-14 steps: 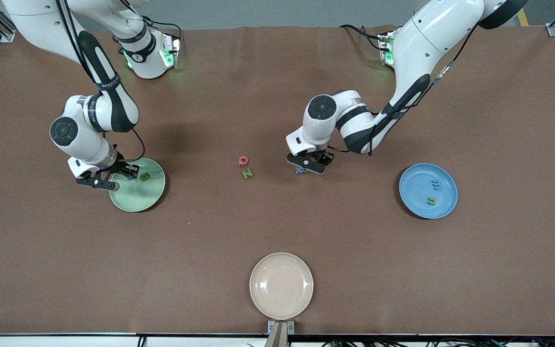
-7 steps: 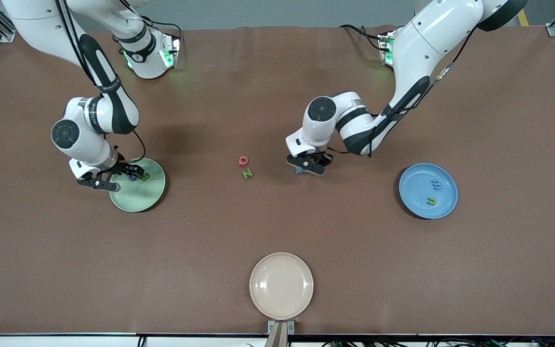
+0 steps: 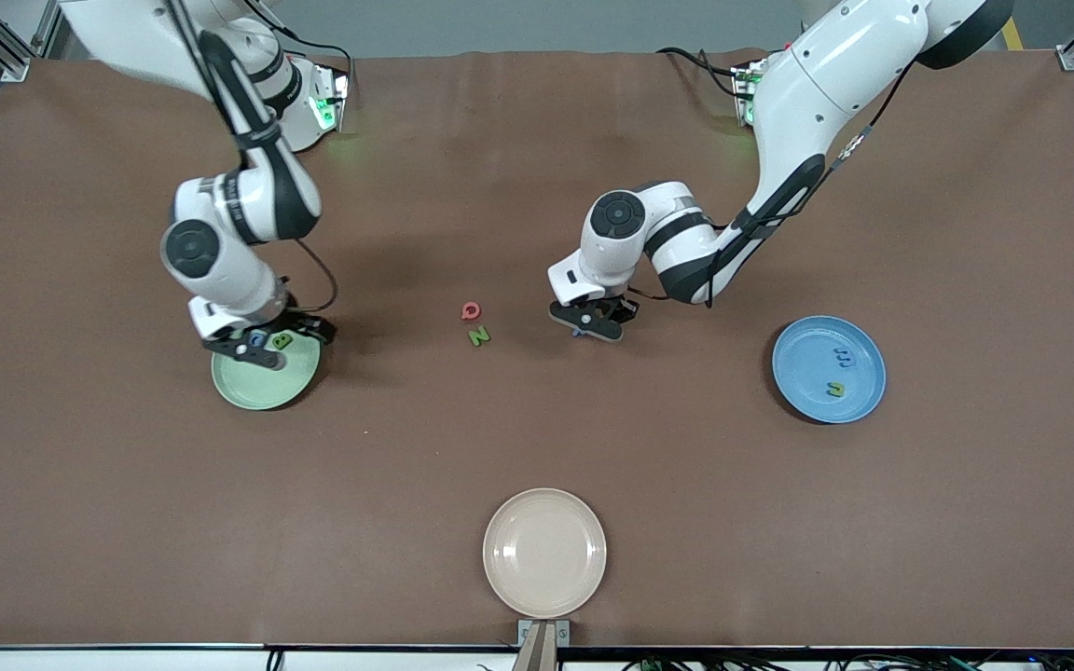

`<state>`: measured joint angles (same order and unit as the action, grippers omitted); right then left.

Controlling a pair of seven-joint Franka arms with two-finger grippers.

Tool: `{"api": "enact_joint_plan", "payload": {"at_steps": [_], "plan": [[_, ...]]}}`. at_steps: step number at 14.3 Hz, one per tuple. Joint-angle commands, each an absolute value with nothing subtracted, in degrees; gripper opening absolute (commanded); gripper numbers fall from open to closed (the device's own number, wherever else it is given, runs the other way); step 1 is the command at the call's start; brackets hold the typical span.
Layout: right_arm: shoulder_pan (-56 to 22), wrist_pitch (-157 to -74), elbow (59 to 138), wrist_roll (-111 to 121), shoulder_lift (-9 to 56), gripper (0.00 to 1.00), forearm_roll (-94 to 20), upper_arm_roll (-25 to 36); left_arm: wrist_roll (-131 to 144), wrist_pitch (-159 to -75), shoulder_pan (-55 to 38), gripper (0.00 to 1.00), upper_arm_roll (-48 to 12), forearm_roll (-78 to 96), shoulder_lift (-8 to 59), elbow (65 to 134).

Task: Sort upper and lower case letters into plates
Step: 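Release the blue C on the green plate while the left gripper reaches p, then grasp the green p with the left gripper while the right gripper reaches N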

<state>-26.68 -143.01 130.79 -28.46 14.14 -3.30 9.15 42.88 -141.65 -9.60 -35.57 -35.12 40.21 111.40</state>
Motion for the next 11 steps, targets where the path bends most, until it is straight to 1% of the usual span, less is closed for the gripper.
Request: {"api": "enact_joint_plan", "payload": {"at_steps": [1, 4, 8, 11], "plan": [[-33.9, -141.9, 128.2, -28.9, 14.2, 1.0, -3.3, 9.3, 42.9, -141.7, -9.9, 0.42, -35.3, -37.0, 41.0, 110.4], [-41.3, -141.9, 124.9, -29.5, 16.2, 1.0, -3.3, 9.3, 42.9, -141.7, -10.0, 0.42, -35.3, -37.1, 41.0, 110.2], [-46.6, -142.3, 120.3, -30.6, 20.2, 1.0, -4.4, 8.8, 42.9, -141.8, -10.0, 0.43, -35.4, -37.1, 41.4, 109.3], [-49.8, -142.6, 115.5, -30.7, 24.5, 1.0, -11.5, 8.8, 43.0, -141.8, -10.0, 0.42, -35.3, -38.4, 42.0, 109.2]]}}
